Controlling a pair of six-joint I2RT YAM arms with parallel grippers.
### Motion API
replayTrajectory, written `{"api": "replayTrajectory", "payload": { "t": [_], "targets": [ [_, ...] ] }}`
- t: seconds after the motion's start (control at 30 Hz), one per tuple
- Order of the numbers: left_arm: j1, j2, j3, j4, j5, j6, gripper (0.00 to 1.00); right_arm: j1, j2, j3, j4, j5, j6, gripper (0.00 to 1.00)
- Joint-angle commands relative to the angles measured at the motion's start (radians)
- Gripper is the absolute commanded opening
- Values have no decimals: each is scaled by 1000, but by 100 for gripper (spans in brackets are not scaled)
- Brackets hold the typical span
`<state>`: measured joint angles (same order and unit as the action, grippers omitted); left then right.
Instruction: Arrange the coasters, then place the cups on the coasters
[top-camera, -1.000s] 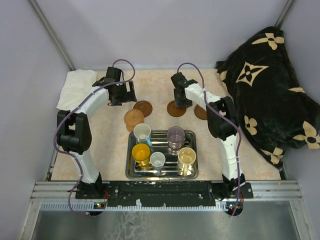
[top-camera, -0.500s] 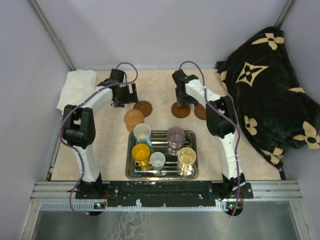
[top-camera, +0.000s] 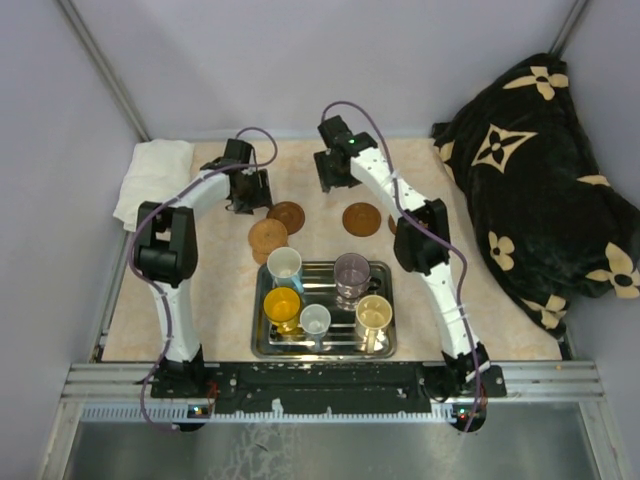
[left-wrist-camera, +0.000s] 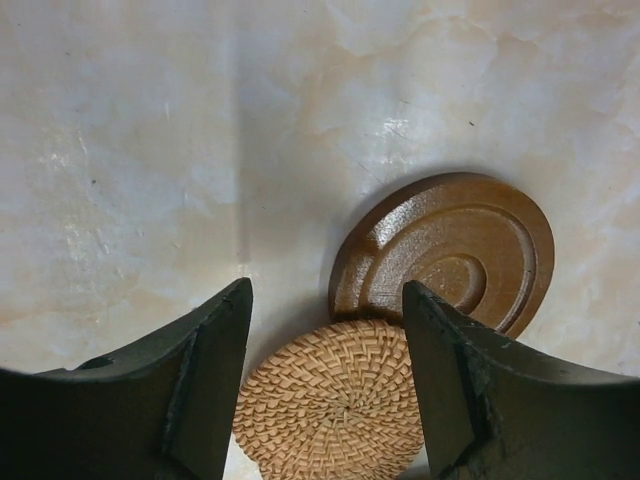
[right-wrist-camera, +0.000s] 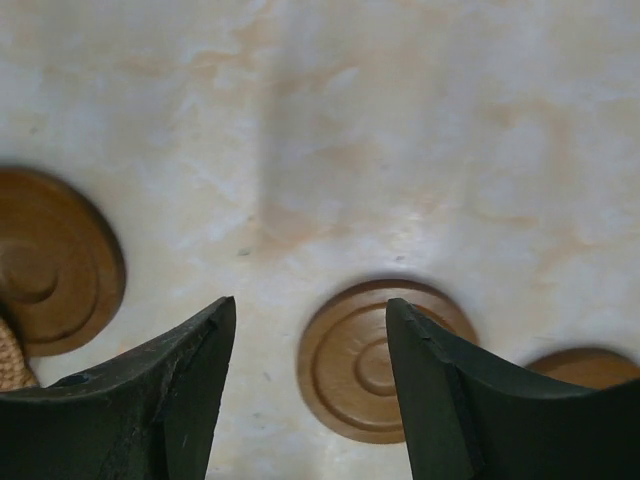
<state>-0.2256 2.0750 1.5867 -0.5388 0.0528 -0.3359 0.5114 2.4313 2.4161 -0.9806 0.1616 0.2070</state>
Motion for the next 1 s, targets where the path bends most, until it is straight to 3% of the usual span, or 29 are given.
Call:
{"api": "replayTrajectory", "payload": {
  "t": [0.0, 0.43, 0.7, 0.97],
  "targets": [
    [20, 40, 48, -39, 6, -11, 68, 72, 62, 11, 12, -118, -50, 62],
    [-18, 265, 324, -338, -106, 67, 59, 91, 66, 19, 31, -68, -40, 61],
    [-90, 283, 274, -434, -242, 111, 56, 84, 37, 0, 38, -21, -28, 61],
    [-117, 246, 198, -386, -81, 144, 56, 66, 19, -18, 34, -11, -26, 59]
  ]
}}
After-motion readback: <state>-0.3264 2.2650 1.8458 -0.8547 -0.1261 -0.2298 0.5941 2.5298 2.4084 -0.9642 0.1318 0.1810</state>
